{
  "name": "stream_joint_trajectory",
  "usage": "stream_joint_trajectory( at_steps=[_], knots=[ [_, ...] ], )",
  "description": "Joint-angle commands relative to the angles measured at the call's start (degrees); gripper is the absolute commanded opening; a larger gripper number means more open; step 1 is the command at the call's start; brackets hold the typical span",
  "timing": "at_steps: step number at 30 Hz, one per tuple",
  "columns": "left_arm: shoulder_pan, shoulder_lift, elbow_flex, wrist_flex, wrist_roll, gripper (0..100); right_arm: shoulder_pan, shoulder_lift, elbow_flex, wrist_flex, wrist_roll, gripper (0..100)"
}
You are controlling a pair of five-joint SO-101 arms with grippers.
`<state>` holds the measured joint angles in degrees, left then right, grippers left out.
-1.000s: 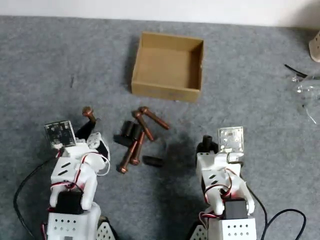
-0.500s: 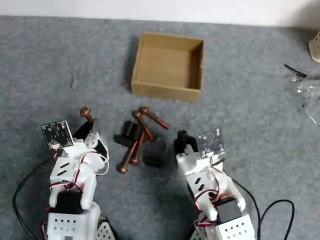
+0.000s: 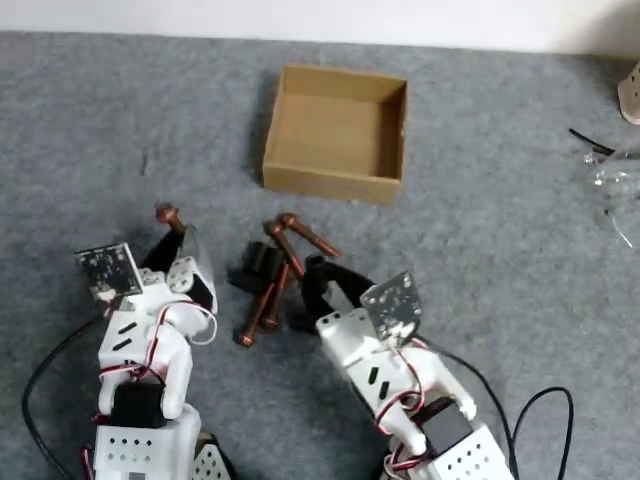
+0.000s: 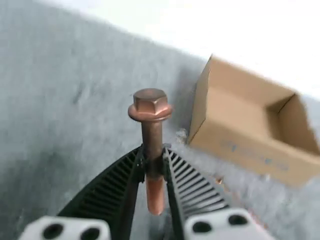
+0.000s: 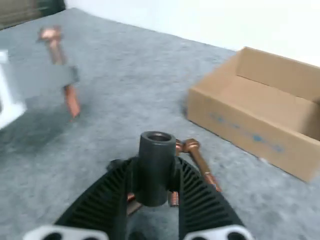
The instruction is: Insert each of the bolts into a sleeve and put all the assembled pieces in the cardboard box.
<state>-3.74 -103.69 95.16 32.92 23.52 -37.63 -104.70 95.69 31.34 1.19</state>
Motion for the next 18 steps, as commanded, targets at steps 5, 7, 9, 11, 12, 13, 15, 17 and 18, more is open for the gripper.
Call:
stream_joint_trajectory(
  at_steps=[5,7,9,11,12,13,15,17,18],
  knots=[
    [1.5,-0.6,-7.8,-14.4,3.0,1,-6.1,-0.6,1.5,-2.5,6.3,0.4],
    [3.5,-0.6,-9.6,-12.5,5.2,1,-7.0,-0.6,1.8,-3.8,7.6,0.4],
    [5.9,-0.6,-12.2,-8.4,5.5,1,-6.9,-0.6,4.1,-6.2,8.0,0.4],
    [8.7,-0.6,-15.8,-2.9,5.5,1,-6.8,-0.6,6.1,-9.0,9.4,0.4],
    [10.2,-0.6,-18.0,0.2,5.5,1,-6.5,-0.4,6.6,-9.1,9.9,0.4],
    [11.7,-0.6,-19.9,3.0,5.6,1,-6.4,-0.5,7.1,-8.8,9.9,0.4],
    [15.6,-0.6,-23.1,7.6,5.6,1,-6.2,-0.5,7.0,-8.7,9.9,0.4],
    [19.2,-0.6,-24.0,9.6,5.5,1,-6.2,-0.5,7.0,-8.7,10.0,0.4],
    [20.4,-0.6,-24.0,9.6,5.5,1,-6.2,-0.5,7.0,-8.7,10.0,0.4]
  ],
)
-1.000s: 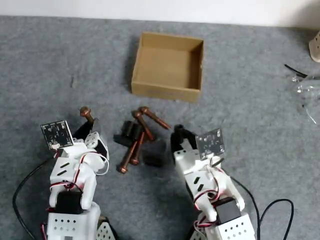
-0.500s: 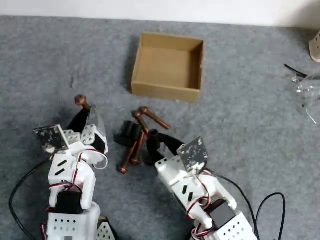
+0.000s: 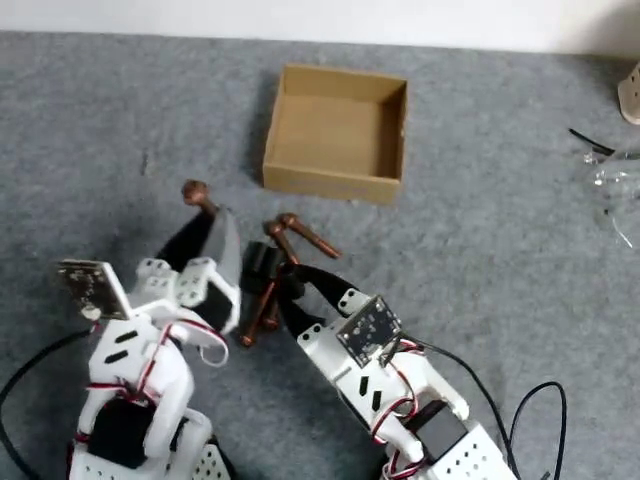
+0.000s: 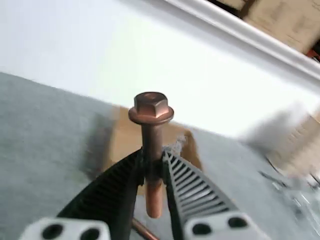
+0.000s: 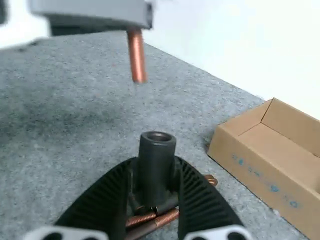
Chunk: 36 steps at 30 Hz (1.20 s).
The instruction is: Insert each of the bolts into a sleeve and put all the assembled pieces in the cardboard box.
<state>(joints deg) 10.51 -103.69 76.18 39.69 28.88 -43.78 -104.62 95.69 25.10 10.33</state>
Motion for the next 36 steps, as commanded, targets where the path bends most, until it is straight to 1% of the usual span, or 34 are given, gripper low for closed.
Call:
stream_joint_trajectory(
  at_steps=[1,4,14,20,28,36],
  knots=[
    [7.1,-0.5,-4.8,2.8,0.1,1,-0.1,-0.6,7.0,-2.4,0.9,0.4],
    [8.5,-0.5,-3.6,2.8,0.0,1,-0.2,-0.6,7.0,-2.3,0.8,0.4],
    [8.9,-0.6,-2.2,2.9,0.4,1,-0.4,-0.6,7.0,-1.3,0.9,0.4],
    [13.1,-0.6,-2.2,3.1,0.2,1,-0.1,-0.6,7.0,-1.3,1.0,0.4],
    [15.7,-0.6,-1.3,3.2,0.1,1,0.0,-0.7,7.2,-1.3,1.0,0.4],
    [15.5,-0.6,0.7,3.1,0.0,1,0.0,-0.7,7.1,-1.4,1.0,0.4]
  ],
)
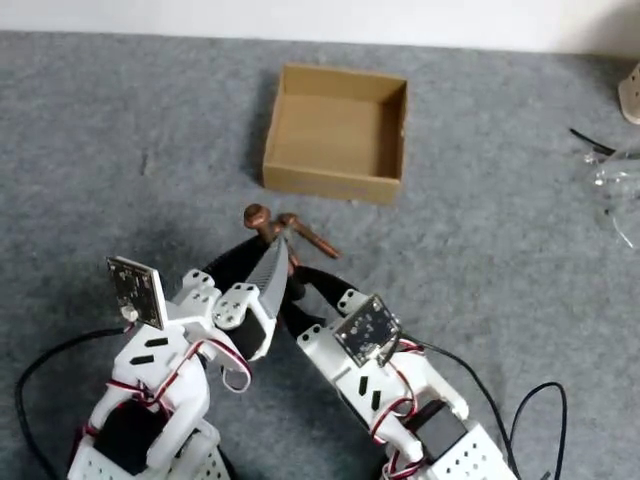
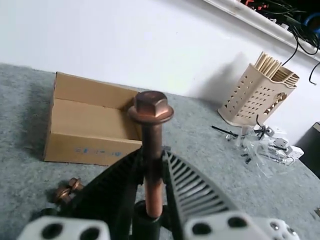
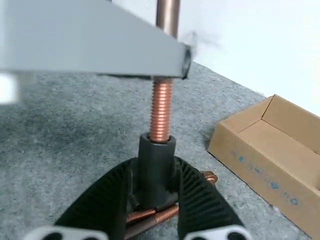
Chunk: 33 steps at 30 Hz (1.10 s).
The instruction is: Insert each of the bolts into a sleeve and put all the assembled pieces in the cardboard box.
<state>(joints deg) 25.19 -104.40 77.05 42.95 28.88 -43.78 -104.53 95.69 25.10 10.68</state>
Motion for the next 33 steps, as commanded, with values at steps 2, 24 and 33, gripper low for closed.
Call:
stream_joint_trajectory(
  at_steps=[2,24,33],
  knots=[
    [0.8,0.1,1.1,-0.4,0.0,1,0.0,-0.7,7.1,-1.4,0.6,0.4],
    [-3.5,0.1,7.0,-0.4,0.0,6,2.4,-0.7,7.0,-1.4,0.6,0.4],
    [-4.9,0.3,7.1,-0.1,0.4,31,2.4,-0.7,7.2,-1.4,0.6,0.4]
  ],
)
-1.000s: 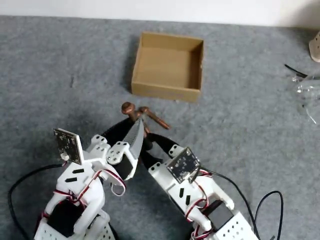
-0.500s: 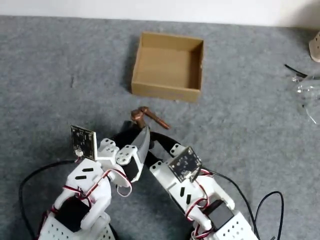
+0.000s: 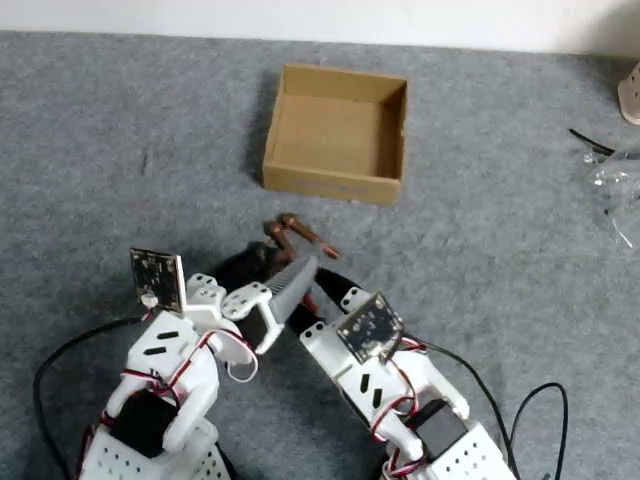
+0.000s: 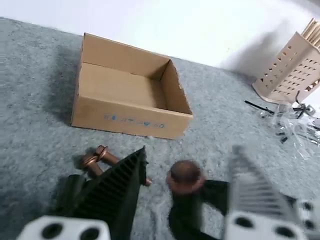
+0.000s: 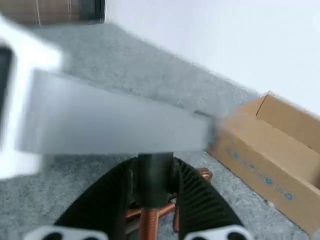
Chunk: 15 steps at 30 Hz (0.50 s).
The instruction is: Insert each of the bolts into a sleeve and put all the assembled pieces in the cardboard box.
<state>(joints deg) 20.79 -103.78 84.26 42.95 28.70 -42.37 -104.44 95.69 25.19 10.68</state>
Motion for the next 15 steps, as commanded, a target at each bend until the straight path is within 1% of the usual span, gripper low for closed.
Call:
stream_joint_trajectory(
  at_steps=[1,4,6,9,11,15],
  knots=[
    [-0.5,-0.4,-0.1,-0.1,0.6,31,1.0,-0.8,7.2,-1.5,0.6,0.4],
    [-0.9,-0.5,-0.5,-0.1,0.6,28,1.1,-0.8,7.2,-1.5,0.6,0.4],
    [-3.5,-0.5,-0.7,-0.1,0.9,25,1.1,-0.8,7.1,-1.5,0.6,0.4],
    [-8.0,-0.5,-1.6,-0.2,5.9,23,1.1,-0.8,7.1,-1.5,0.6,0.4],
    [-10.9,-0.5,-2.5,-0.2,7.8,22,1.2,-0.8,7.1,-1.5,0.6,0.4],
    [-15.1,-0.5,-2.2,-0.4,7.9,16,3.9,-0.8,7.1,-1.5,0.5,0.4]
  ],
)
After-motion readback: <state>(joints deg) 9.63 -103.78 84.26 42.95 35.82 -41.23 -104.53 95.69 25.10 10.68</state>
